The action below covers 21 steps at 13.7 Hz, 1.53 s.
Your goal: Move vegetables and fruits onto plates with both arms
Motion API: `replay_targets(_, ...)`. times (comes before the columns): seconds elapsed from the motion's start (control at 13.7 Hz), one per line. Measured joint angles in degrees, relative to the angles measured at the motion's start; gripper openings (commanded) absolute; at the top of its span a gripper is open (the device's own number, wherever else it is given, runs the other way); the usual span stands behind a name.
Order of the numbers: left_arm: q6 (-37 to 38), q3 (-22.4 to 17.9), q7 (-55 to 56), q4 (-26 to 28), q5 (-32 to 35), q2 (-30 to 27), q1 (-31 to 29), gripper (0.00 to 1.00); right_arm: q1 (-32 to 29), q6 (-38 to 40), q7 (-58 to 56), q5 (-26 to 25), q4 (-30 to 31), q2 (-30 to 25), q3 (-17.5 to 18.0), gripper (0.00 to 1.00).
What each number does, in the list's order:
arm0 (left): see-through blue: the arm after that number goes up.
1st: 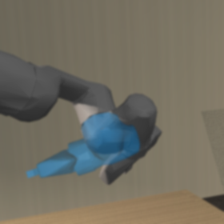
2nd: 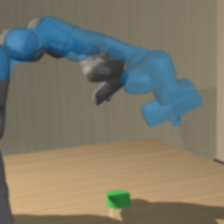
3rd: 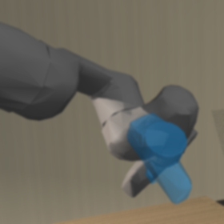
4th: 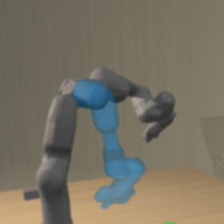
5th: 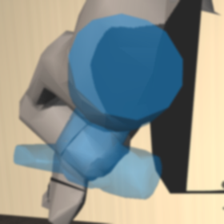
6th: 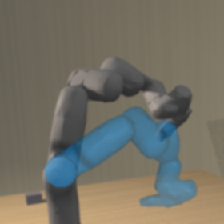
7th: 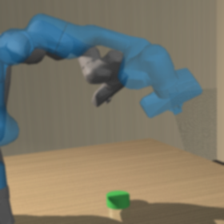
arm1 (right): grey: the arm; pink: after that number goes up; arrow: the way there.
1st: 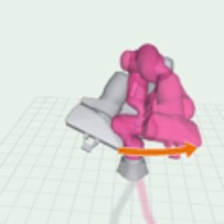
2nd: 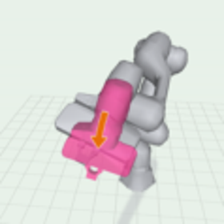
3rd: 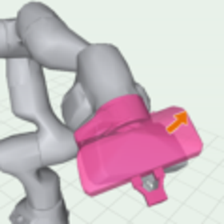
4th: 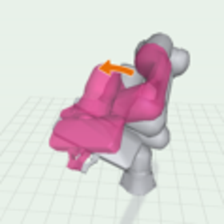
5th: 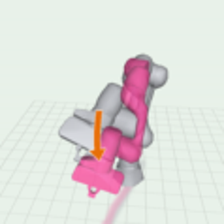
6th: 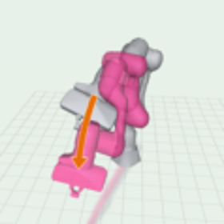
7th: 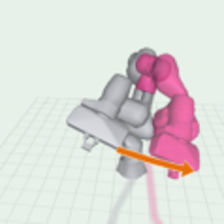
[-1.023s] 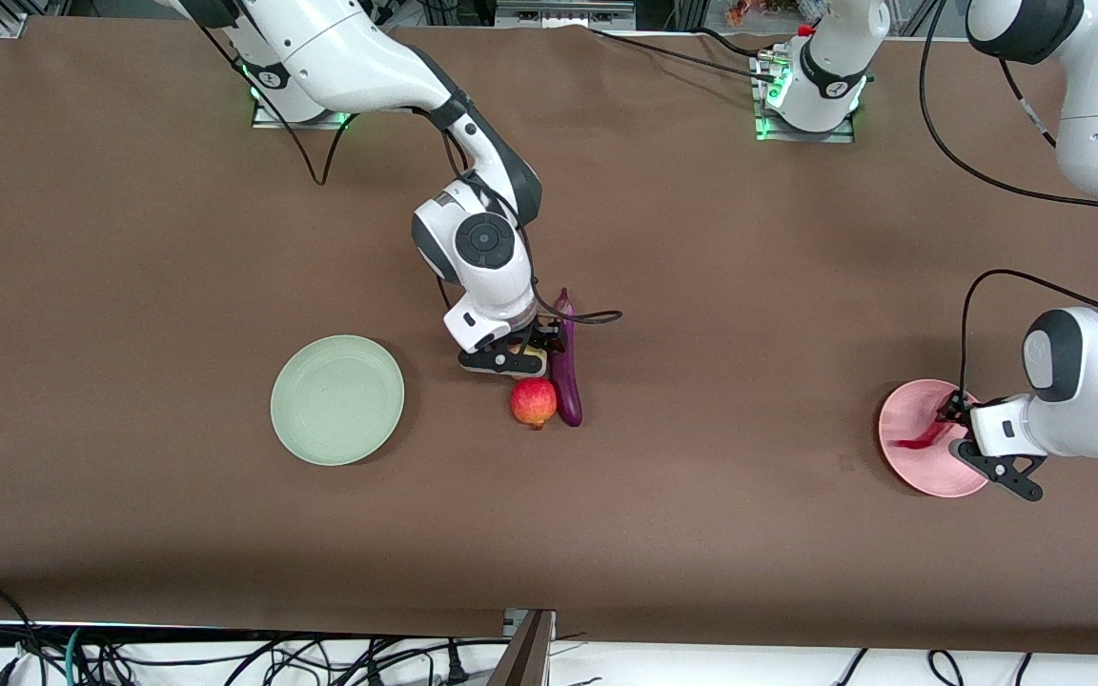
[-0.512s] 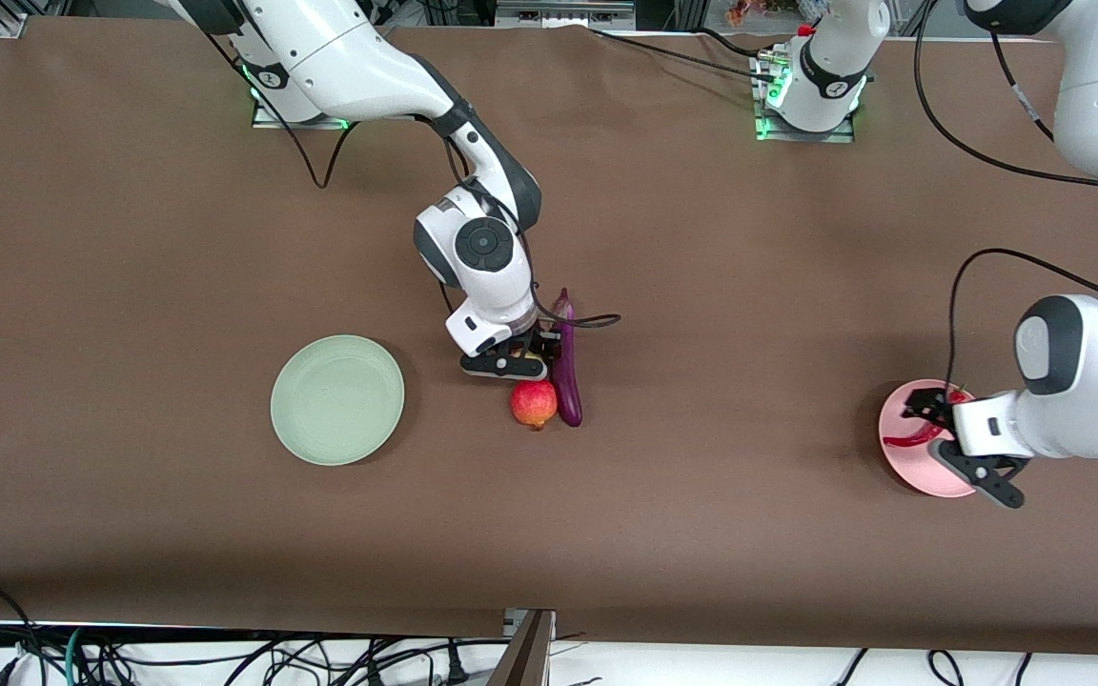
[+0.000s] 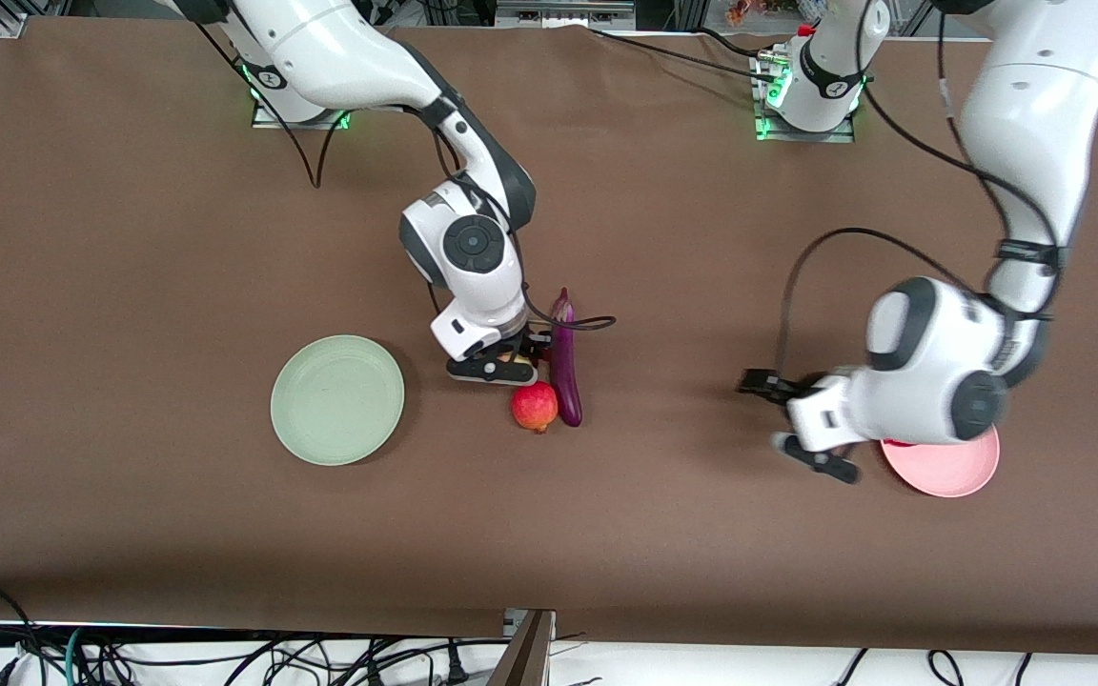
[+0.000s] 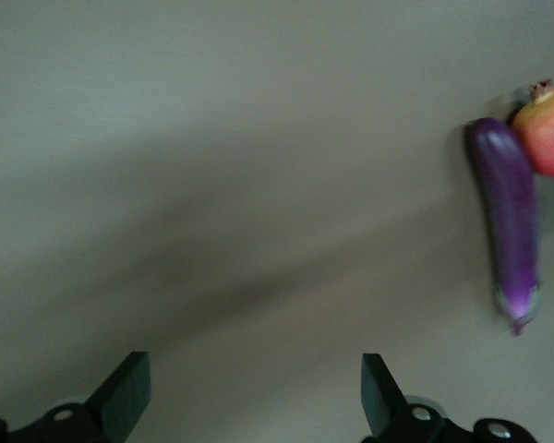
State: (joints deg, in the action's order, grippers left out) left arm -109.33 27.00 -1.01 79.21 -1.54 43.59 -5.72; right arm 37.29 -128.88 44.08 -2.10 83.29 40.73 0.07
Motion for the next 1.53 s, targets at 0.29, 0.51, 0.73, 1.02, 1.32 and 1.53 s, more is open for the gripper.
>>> replay_targets(0.29, -7.7, 0.0, 21.2, 0.1, -0.9, 1.8, 12.3, 1.0, -9.2, 10.4, -15.4, 0.0, 0.0, -5.3, -0.4, 0.34)
replay_targets(0.51, -14.7, -0.2, 29.5, 0.5, -1.3, 5.1, 18.6, 1.0, -17.5, 11.0, -25.9, 0.1, 0.4, -5.1, -0.3, 0.34)
replay_targets(0.73, -18.2, -0.7, 33.1, 0.5, -1.3, 7.7, 22.2, 1.0, -22.6, 11.0, -31.9, 0.2, 1.1, -4.2, -0.3, 0.34)
replay_targets(1.02, -19.1, -5.8, 33.3, 0.5, -1.3, 8.4, 26.2, 0.81, -24.5, 10.9, -32.5, 0.2, 1.5, -1.1, -0.2, 0.34)
replay_targets(1.32, -22.9, -7.7, 33.3, 0.5, -1.3, 9.5, 29.1, 0.0, -24.7, 10.1, -32.5, 0.2, 1.5, 1.4, 0.0, 0.36)
replay_targets(1.53, -23.1, -8.4, 33.3, 0.1, -1.3, 9.5, 28.4, 0.0, -25.2, 10.1, -32.5, 0.3, 1.5, 2.1, 0.0, 0.43)
